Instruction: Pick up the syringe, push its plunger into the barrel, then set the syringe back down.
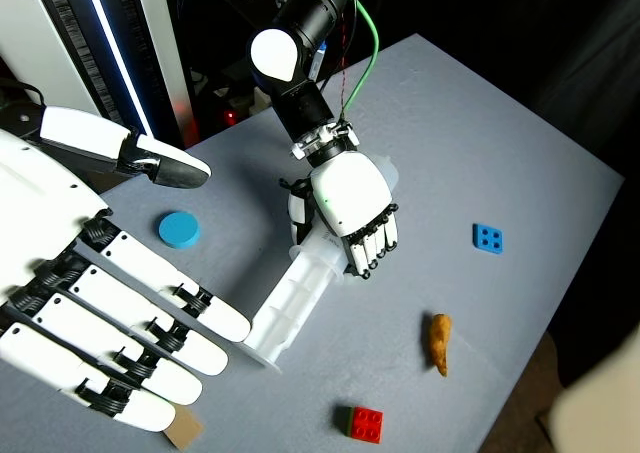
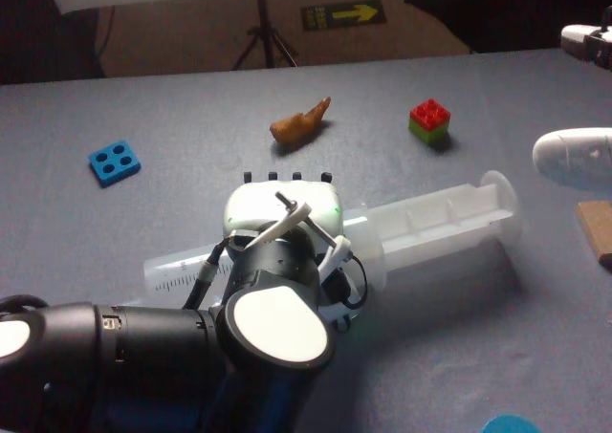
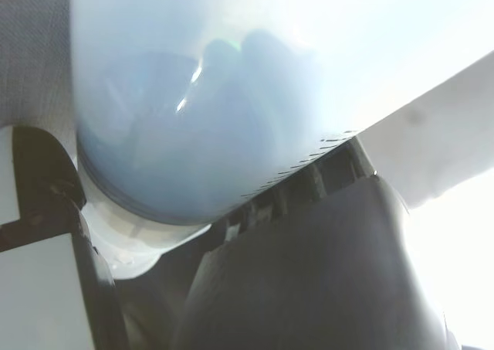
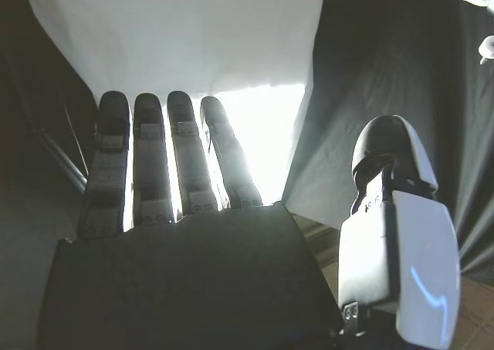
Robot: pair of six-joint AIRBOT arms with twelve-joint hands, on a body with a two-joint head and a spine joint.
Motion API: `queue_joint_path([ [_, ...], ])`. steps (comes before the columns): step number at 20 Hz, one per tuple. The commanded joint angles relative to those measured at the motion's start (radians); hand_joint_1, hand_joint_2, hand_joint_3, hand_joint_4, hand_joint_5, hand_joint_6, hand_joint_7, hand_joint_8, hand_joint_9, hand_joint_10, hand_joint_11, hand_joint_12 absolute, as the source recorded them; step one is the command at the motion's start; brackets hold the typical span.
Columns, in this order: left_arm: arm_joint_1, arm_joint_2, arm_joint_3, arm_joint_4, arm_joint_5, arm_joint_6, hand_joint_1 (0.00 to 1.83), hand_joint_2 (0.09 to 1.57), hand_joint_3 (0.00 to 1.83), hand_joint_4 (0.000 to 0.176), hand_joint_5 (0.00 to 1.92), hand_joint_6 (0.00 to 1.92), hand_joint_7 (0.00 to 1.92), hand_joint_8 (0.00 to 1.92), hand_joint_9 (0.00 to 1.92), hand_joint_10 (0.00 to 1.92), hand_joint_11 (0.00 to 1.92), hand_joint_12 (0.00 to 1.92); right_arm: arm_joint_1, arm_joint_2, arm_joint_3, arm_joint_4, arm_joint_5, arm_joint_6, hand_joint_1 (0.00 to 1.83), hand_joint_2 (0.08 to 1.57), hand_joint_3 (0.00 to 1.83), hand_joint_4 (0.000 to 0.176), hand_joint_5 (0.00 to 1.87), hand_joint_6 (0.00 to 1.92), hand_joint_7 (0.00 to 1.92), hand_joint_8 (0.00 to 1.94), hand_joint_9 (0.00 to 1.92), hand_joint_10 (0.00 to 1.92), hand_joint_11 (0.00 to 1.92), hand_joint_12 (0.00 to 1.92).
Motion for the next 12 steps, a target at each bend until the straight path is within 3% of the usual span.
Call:
queue_joint_path([
  [1, 0.006, -0.003, -0.002, 0.065, 0.008, 0.026, 1.49, 1.19, 0.0, 0.0, 0.85, 1.09, 0.66, 1.37, 0.8, 1.42, 0.6, 1.67, 0.009, 0.005, -0.001, -0.046, -0.06, 0.01, 0.0, 1.04, 0.0, 0.0, 0.04, 0.0, 0.09, 0.0, 0.1, 0.0, 0.0, 0.37],
  [2, 0.008, -0.001, -0.002, 0.079, -0.009, 0.024, 1.49, 1.18, 0.0, 0.0, 0.89, 1.04, 0.7, 1.3, 0.81, 1.37, 0.65, 1.64, 0.008, 0.005, -0.001, -0.046, -0.062, 0.013, 0.0, 1.05, 0.0, 0.0, 0.05, 0.0, 0.08, 0.0, 0.09, 0.0, 0.0, 0.32],
  [3, 0.011, 0.002, -0.001, 0.101, -0.027, -0.001, 1.48, 1.22, 0.0, 0.0, 0.78, 1.18, 0.6, 1.36, 0.68, 1.46, 0.65, 1.68, 0.008, 0.005, -0.001, -0.046, -0.067, 0.021, 0.0, 1.05, 0.0, 0.0, 0.06, 0.01, 0.09, 0.01, 0.1, 0.01, 0.0, 0.32],
  [4, 0.015, 0.007, 0.0, 0.138, -0.045, -0.042, 1.47, 1.23, 0.0, 0.0, 0.76, 1.23, 0.59, 1.35, 0.68, 1.45, 0.62, 1.72, 0.007, 0.005, -0.001, -0.046, -0.071, 0.033, 0.0, 1.05, 0.0, 0.0, 0.07, 0.01, 0.11, 0.01, 0.12, 0.01, 0.0, 0.39],
  [8, 0.01, 0.024, 0.004, 0.229, -0.097, -0.107, 1.47, 1.22, 0.0, 0.0, 0.74, 1.21, 0.61, 1.34, 0.71, 1.41, 0.63, 1.74, 0.001, 0.006, -0.002, -0.046, -0.08, 0.063, 0.0, 1.04, 0.0, 0.0, 0.08, 0.0, 0.12, 0.0, 0.14, 0.0, 0.0, 0.45],
  [12, -0.015, 0.051, 0.024, 0.317, -0.162, -0.182, 1.48, 1.22, 0.0, 0.0, 0.74, 1.25, 0.61, 1.35, 0.73, 1.35, 0.65, 1.7, -0.027, 0.009, -0.017, -0.029, -0.187, 0.155, 0.0, 1.05, 0.0, 0.0, 0.08, 0.0, 0.12, 0.0, 0.13, 0.0, 0.0, 0.49],
])
